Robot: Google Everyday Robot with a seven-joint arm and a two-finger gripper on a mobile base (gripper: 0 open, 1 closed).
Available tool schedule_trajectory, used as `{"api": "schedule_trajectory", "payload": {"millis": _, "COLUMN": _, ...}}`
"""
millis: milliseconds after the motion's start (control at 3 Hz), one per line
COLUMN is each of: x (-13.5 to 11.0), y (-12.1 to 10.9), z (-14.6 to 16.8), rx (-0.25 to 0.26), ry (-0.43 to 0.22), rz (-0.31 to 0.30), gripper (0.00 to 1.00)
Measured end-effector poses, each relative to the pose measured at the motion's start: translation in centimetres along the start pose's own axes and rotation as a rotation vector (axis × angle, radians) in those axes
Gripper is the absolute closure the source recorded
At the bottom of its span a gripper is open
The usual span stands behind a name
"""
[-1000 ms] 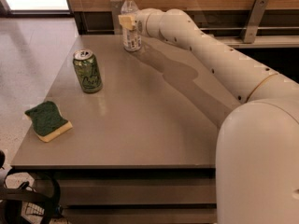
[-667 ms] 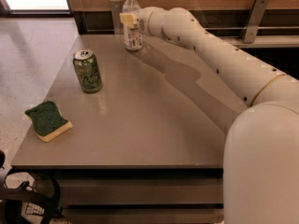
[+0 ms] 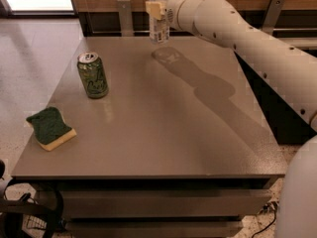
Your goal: Move blue plastic bottle near sponge
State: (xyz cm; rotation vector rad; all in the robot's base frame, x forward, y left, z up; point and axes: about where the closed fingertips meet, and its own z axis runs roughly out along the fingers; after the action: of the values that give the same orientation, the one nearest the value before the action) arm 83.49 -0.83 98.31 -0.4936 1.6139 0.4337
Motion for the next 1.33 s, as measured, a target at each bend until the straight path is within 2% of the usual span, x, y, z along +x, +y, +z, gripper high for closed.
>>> {"api": "schedule_trajectory", "payload": {"millis": 333, "x": -3.1, "y": 0.5, "z": -5.3, "rx": 0.041, "ry": -0.003, "rz": -0.053, "gripper": 1.0}}
{"api": "schedule_trajectory", "payload": {"millis": 667, "x": -5.2, "y": 2.2, "z": -9.5, "rx": 0.069, "ry": -0.001, "rz": -0.094, "gripper": 1.0}}
{"api": "schedule_trajectory", "payload": {"millis": 1000, "x": -5.6, "y": 4.0, "z": -13.0, "rx": 0.071, "ry": 0.009, "rz": -0.134, "gripper": 1.0}}
{"api": "schedule_trajectory", "payload": {"millis": 1333, "x": -5.1, "y": 7.2, "z": -15.2, "rx": 0.016, "ry": 0.015, "rz": -0.176, "gripper": 1.0}}
